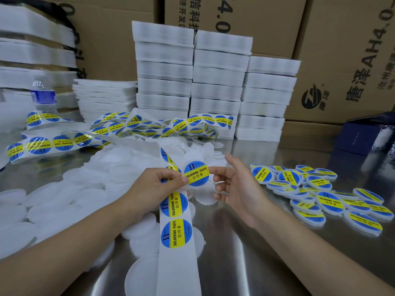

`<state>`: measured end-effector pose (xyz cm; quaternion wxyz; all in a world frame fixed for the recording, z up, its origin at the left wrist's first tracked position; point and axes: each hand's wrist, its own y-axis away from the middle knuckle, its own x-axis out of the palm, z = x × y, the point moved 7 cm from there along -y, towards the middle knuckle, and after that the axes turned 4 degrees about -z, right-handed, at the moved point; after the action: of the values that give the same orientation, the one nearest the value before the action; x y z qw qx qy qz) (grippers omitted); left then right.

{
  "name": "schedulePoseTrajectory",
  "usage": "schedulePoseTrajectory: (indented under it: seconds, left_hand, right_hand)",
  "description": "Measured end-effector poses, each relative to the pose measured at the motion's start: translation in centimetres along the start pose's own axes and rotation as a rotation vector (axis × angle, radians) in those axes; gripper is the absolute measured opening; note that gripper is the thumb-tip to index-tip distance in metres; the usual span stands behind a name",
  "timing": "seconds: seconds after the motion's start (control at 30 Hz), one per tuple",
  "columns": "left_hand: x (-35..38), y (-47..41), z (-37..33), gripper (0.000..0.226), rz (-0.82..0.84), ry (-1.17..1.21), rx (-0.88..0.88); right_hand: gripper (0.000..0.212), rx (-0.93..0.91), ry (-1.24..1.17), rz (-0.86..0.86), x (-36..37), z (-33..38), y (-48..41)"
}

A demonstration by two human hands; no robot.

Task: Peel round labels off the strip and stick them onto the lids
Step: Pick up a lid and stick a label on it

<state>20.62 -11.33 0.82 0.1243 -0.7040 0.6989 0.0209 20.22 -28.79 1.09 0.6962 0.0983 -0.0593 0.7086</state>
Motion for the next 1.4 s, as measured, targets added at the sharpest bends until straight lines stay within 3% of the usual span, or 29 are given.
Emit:
schedulePoseTrajectory:
  seconds: [0.33, 0.57, 0.73, 0.8, 1.0, 1.2, 1.4]
  left_hand:
    - [-0.1, 0.1, -0.1, 0.015, -0.005, -0.013, 0.007]
    - [-0.2, 0.3, -0.4, 0.023, 0.002, -0.047, 0.006]
    - [0.4, 0.7, -0.7, 0.011, 0.075, 0.008, 0.028]
    - [0.8, 0.9, -0.9, 0.018, 0.134, 0.016, 0.067]
    - [1.4, 1.2, -1.3, 0.025, 0.247, -0.028, 0.163]
    - [2.0, 1.8, -1.7, 0.011, 0.305, -0.078, 0.209]
    - [2.3, 1.9, -1.8, 0.011, 0.312, -0.155, 0.252]
  right_hand:
    - [0.049, -0.027, 0.075, -0.011, -0.2, 0.0, 0.0]
    - [0.029, -0.255, 0.287, -0.164, -0.9, 1.1, 0.0]
    - [0.019, -0.383, 0.492, -0.074, 0.0, 1.2, 0.3]
    - [0.018, -0.426, 0.53, -0.016, 0.9, 0.9, 0.8]
    - [0.027, -0.527, 0.661, 0.059, 1.8, 0.6, 1.5]
    - [0.039, -0.532, 0.8, 0.03, 1.7, 0.3, 1.1]
    - [0.039, -0.561, 0.789, -0.068, 1.4, 0.7, 0.6]
